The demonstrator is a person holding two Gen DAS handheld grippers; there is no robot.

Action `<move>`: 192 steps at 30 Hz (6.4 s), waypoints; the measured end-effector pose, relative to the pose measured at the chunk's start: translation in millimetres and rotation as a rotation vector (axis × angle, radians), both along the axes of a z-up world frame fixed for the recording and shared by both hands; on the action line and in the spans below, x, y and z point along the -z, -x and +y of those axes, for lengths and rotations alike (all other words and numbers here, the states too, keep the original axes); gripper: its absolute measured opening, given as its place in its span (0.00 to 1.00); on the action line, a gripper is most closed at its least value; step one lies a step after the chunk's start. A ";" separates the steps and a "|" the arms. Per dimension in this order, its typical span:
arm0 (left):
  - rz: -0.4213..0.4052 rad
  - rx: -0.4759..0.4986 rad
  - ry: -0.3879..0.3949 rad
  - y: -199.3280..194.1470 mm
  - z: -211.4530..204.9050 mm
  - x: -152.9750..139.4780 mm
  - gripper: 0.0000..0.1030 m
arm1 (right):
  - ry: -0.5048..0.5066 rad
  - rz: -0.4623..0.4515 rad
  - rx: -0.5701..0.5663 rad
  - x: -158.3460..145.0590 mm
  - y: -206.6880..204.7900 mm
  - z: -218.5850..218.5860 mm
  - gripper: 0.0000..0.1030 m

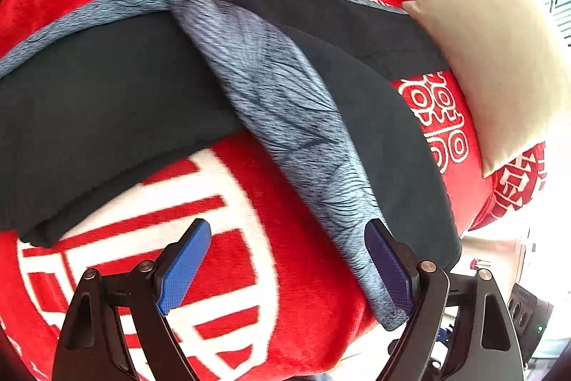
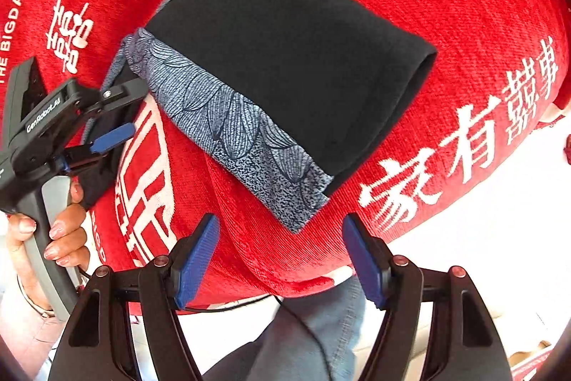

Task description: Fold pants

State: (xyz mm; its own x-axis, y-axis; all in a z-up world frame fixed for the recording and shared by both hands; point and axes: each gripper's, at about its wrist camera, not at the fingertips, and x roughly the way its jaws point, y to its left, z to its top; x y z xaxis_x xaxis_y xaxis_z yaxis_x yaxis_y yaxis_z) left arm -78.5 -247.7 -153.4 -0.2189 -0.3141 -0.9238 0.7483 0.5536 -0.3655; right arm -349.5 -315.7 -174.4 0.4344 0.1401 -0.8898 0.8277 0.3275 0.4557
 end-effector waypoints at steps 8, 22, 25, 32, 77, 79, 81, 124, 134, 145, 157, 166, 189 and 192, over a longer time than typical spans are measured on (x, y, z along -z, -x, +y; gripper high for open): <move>0.019 -0.002 -0.029 14.4 -19.5 10.6 0.79 | -0.071 -0.090 0.005 15.2 -15.2 -14.2 0.14; 0.078 -0.067 0.067 -15.9 -89.1 -62.3 0.19 | -0.042 -0.318 -0.146 -97.9 -45.9 -171.7 0.03; 0.043 -0.092 0.098 -34.6 -122.1 -73.1 0.19 | 0.024 -0.319 -0.180 -115.4 -65.5 -221.1 0.03; -0.132 -0.193 0.082 -87.0 -162.7 -85.8 0.19 | 0.123 -0.230 -0.266 -110.1 -132.5 -335.6 0.03; -0.366 -0.324 -0.276 -143.5 -142.3 -14.0 0.39 | 0.257 0.124 -0.369 2.8 -171.4 -342.6 0.43; -0.385 -0.331 -0.280 -151.5 -140.8 -7.7 0.63 | 0.265 0.152 -0.403 12.2 -169.5 -330.8 0.43; -0.413 -0.309 -0.285 -162.4 -145.0 1.6 0.63 | 0.270 0.165 -0.409 22.1 -167.1 -323.7 0.43; -0.484 -0.387 -0.380 -298.2 188.2 8.0 0.73 | -0.239 -0.215 -0.290 44.7 -329.1 73.6 0.62; -0.497 -0.357 -0.341 -303.2 202.8 12.2 0.83 | -0.187 -0.185 -0.332 24.4 -342.5 74.0 0.07; -0.499 -0.341 -0.269 -314.1 188.5 -21.7 0.85 | -0.157 -0.088 -0.463 13.3 -316.9 72.1 0.43; -0.491 -0.494 -0.368 -374.1 189.5 29.1 0.99 | 0.126 0.027 -0.382 16.9 -325.5 -4.1 0.44; -0.500 -0.316 -0.245 -290.2 133.3 -39.8 0.98 | 0.111 -0.013 -0.302 -9.9 -285.3 -26.5 0.44; -0.384 -0.253 -0.199 -129.1 -51.1 37.3 0.99 | 0.363 0.066 -0.278 25.1 -275.8 -240.9 0.18; -0.393 -0.252 -0.198 -127.1 -54.1 38.2 1.00 | 0.407 0.151 -0.166 33.4 -249.0 -294.2 0.15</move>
